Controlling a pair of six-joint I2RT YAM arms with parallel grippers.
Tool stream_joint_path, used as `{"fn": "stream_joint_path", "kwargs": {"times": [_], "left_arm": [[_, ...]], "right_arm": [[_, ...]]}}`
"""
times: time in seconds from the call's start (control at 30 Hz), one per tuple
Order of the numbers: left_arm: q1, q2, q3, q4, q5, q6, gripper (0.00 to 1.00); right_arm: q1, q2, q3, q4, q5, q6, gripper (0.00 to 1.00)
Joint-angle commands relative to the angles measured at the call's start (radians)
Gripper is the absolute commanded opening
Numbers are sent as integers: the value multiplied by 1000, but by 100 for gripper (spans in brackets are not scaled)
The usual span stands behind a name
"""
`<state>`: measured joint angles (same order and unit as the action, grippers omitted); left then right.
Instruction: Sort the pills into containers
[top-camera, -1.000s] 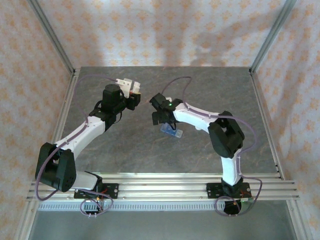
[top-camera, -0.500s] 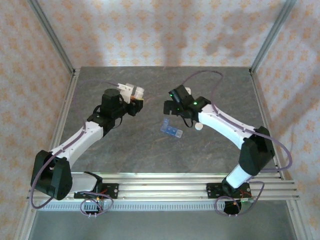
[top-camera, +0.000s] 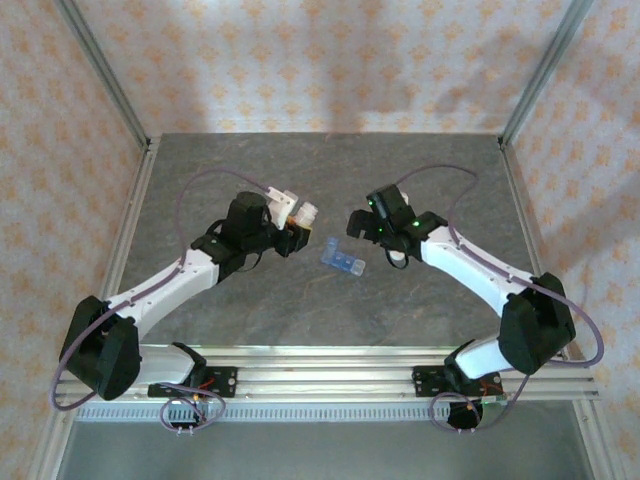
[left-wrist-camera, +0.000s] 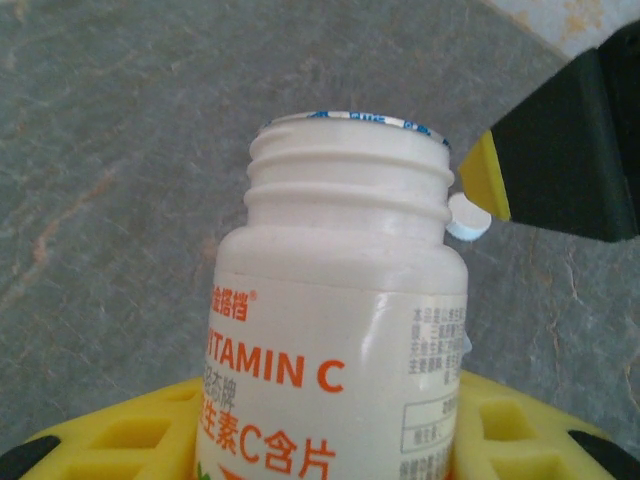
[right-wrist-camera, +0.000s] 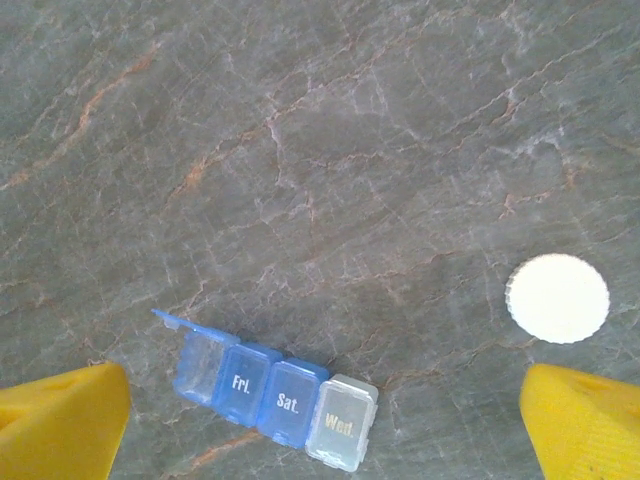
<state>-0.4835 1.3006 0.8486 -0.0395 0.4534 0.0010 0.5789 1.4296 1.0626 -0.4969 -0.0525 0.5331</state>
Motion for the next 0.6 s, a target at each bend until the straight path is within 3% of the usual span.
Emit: {"fn": "stream_joint_path", "kwargs": {"times": [0.0,0.57], "left_arm": [[-16,11,-18,-48,26,21,0],[-75,126,12,-145,4,-8,0]], "right_arm": [[-6,-8,-30,40,-19,30,100],[-8,53,-128,102,-53,-13,100]]}}
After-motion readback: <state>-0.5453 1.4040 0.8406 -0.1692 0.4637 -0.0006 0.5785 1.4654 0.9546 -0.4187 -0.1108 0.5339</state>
